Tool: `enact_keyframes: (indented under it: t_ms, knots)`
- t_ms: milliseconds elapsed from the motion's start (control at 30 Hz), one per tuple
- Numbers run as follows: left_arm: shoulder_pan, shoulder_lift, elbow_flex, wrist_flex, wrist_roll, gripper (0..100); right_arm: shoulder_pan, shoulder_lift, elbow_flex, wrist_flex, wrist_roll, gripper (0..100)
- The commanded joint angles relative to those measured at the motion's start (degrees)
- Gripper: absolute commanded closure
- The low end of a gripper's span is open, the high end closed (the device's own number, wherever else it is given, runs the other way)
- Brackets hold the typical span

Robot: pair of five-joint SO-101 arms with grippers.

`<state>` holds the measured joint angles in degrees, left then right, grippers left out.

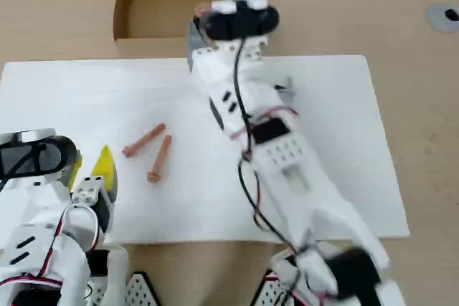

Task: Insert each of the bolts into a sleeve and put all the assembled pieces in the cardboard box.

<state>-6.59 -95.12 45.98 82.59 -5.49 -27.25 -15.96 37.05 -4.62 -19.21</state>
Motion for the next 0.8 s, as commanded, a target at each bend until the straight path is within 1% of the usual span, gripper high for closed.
enact_keyframes:
  t_ms: [0, 167, 333, 533, 767]
  knots:
    - [-0.53, 0.57, -2.02, 0.18, 0.26, 85, 2.77, 9.45, -12.44, -2.29, -2.55, 97.3]
    - [-0.53, 0.57, 0.53, -0.09, 0.26, 85, 5.49, 24.13, -24.92, -2.11, -3.78, 97.3]
    - [-0.53, 0.57, 0.70, -0.09, 0.26, 85, 5.41, 35.38, -34.77, -2.11, -3.52, 97.3]
    - [-0.53, 0.57, 0.79, -0.09, 0.26, 85, 5.67, 47.43, -46.46, -1.93, -3.34, 97.3]
    - [-0.53, 0.57, 0.53, -0.18, 0.26, 85, 6.64, 58.51, -59.47, 1.41, -3.43, 97.3]
